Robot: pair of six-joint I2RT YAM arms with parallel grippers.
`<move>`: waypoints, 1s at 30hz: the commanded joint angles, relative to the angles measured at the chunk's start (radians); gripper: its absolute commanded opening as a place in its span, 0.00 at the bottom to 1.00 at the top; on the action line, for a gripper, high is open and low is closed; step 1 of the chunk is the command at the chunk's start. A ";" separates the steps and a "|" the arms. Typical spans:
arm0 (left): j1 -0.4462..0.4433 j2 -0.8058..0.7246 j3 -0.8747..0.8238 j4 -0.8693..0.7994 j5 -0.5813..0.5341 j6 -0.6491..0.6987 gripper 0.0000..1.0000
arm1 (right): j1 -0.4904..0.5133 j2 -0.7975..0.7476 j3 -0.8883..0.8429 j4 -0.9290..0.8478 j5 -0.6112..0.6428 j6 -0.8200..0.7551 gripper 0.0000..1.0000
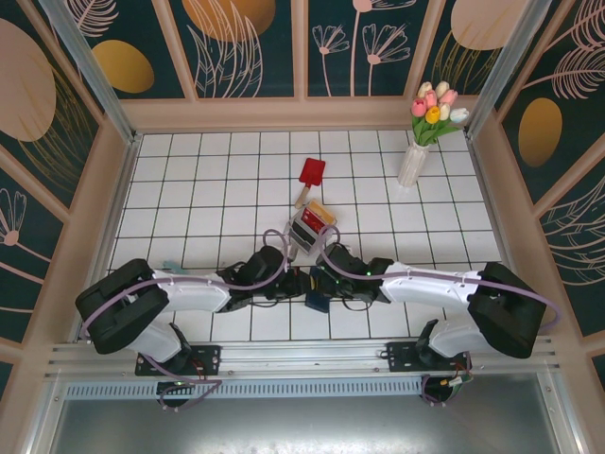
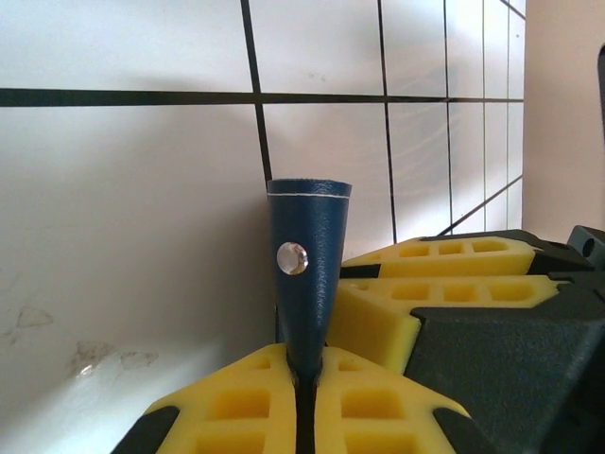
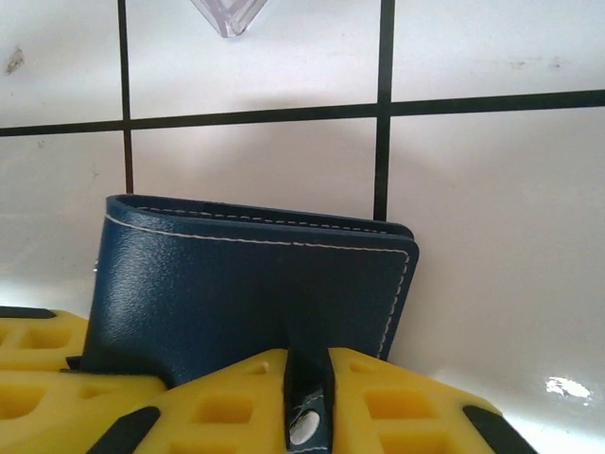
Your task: Put the credit cards into the card holder
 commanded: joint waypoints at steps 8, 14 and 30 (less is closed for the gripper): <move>0.016 -0.063 -0.001 0.067 -0.075 -0.006 0.00 | -0.010 -0.015 -0.032 -0.248 0.091 -0.014 0.17; 0.017 -0.033 0.022 0.020 -0.072 0.017 0.00 | -0.039 -0.102 -0.004 -0.208 0.103 0.010 0.31; 0.017 -0.009 0.020 0.038 -0.072 0.013 0.00 | -0.154 -0.104 -0.075 0.043 -0.176 -0.003 0.54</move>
